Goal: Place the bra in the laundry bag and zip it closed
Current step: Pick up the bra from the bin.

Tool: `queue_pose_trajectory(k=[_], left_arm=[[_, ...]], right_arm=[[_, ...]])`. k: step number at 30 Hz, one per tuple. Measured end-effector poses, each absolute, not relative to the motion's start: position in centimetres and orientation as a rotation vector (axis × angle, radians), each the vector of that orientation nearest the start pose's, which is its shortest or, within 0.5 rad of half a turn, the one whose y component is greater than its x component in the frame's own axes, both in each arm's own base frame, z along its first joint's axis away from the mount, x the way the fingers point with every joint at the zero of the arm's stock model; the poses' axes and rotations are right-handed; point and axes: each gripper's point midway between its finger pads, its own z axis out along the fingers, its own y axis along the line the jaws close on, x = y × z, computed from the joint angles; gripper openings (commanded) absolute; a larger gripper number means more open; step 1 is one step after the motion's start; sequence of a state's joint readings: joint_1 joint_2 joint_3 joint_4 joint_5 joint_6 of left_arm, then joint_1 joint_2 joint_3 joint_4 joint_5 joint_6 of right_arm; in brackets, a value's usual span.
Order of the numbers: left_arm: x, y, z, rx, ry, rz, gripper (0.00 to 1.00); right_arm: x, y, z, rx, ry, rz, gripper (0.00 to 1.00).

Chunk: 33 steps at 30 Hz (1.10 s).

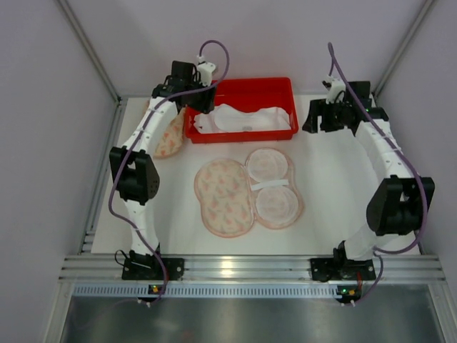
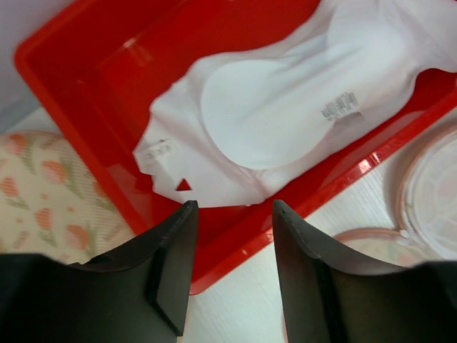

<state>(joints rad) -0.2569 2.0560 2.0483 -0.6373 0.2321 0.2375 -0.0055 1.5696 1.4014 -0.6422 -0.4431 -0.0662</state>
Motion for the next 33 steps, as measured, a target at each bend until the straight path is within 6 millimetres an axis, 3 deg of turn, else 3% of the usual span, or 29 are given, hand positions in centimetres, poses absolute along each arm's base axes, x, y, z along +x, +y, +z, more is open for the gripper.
queue_pose_trajectory(k=[7, 10, 13, 19, 22, 33], left_arm=[[49.1, -18.3, 18.9, 0.607, 2.25, -0.453, 0.55], [47.3, -18.4, 19.6, 0.582, 2.263, -0.502, 0.55], [45.9, -18.5, 21.1, 0.56, 2.245, -0.539, 0.56], [43.7, -18.5, 23.1, 0.541, 2.218, -0.577, 0.56], [43.4, -18.4, 22.9, 0.537, 2.224, -0.579, 0.56], [43.4, -18.4, 22.3, 0.527, 2.244, -0.585, 0.56]], right_arm=[[50.9, 14.7, 22.4, -0.334, 2.157, 0.45, 0.62], [54.6, 16.9, 21.2, -0.305, 2.138, 0.444, 0.62], [57.3, 18.1, 18.3, -0.279, 2.158, 0.406, 0.62], [59.1, 18.0, 11.3, -0.236, 2.257, 0.249, 0.63], [59.2, 18.0, 9.3, -0.237, 2.286, 0.213, 0.63], [59.6, 19.2, 6.4, -0.251, 2.312, 0.269, 0.59]])
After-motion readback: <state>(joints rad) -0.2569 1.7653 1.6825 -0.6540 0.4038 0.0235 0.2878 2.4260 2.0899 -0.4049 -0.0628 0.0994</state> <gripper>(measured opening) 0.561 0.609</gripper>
